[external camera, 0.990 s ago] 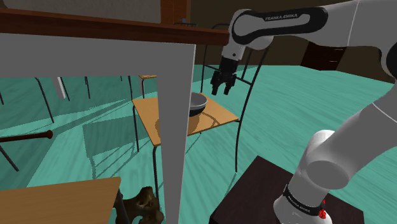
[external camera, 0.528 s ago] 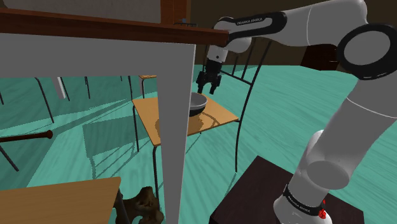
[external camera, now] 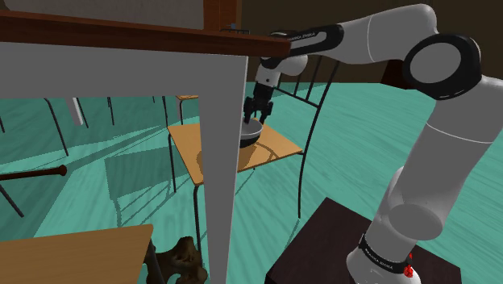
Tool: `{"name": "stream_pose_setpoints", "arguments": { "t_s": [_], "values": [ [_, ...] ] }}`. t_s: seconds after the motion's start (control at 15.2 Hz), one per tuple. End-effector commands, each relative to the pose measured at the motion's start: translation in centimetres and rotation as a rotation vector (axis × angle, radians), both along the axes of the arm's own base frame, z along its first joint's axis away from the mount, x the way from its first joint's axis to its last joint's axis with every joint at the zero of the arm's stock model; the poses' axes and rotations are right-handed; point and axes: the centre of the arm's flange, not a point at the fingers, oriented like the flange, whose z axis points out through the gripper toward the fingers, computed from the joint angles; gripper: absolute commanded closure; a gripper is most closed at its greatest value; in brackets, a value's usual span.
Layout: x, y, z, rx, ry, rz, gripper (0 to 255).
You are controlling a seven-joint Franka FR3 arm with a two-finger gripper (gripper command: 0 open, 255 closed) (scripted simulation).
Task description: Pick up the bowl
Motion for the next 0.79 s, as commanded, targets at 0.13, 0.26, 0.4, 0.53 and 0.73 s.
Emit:
{"name": "stream_pose_setpoints", "arguments": {
  "t_s": [0.13,0.26,0.4,0.53,0.73],
  "values": [
    [-0.05,-0.02,-1.36,0.000,-0.001,0.000,0],
    [-0.05,-0.03,-1.30,0.000,-0.001,0.000,255],
    [-0.04,-0.02,-1.31,0.000,-0.001,0.000,255],
    [-0.04,-0.02,-1.31,0.000,-0.001,0.000,255],
    [-0.04,-0.02,-1.31,0.000,-0.001,0.000,255]
  ]
}}
